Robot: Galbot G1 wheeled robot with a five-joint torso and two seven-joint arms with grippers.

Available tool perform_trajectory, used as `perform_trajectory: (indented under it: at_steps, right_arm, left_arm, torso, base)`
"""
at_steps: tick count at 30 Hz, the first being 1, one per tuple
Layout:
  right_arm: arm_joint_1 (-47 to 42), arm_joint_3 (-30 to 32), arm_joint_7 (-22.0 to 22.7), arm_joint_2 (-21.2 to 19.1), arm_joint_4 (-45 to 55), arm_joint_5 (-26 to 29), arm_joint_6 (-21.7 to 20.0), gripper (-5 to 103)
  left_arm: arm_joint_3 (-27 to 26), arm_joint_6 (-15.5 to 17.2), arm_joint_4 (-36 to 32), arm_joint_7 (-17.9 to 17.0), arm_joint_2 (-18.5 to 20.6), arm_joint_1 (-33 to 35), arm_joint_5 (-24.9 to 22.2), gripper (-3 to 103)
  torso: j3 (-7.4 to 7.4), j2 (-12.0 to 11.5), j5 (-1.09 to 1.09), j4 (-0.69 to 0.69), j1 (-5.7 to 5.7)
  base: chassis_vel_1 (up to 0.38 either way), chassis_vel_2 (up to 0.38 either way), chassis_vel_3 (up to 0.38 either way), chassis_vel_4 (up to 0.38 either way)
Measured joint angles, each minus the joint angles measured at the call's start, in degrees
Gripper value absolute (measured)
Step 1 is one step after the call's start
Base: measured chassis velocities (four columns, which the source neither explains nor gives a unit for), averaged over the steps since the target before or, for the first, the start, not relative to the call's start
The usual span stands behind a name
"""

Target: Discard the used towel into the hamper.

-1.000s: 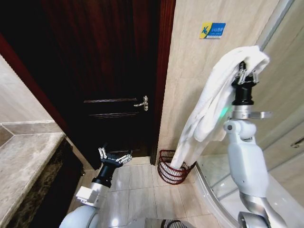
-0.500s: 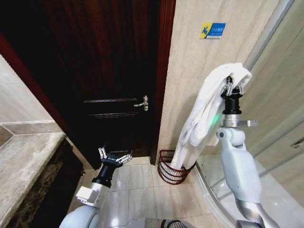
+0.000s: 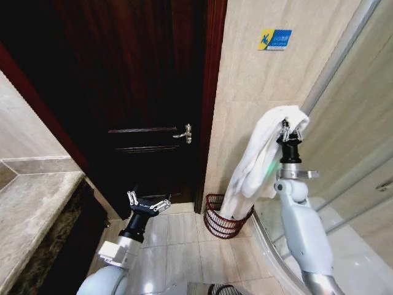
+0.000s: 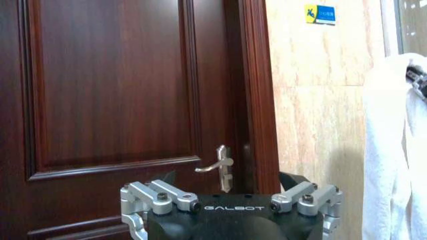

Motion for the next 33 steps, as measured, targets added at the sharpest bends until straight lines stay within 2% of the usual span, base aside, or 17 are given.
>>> perform_trajectory:
  at_steps: [33]
  right_arm:
    - [-3.2, -1.3, -3.4, 4.5, -13.2, -1.3, 5.4, 11]
  left_arm:
    - [0.0, 0.0, 0.0, 0.0, 0.0, 0.0, 0.0, 100]
  torso:
    - [0.0, 0.0, 0.0, 0.0, 0.01]
  base:
    - [0.0, 0.0, 0.0, 0.0]
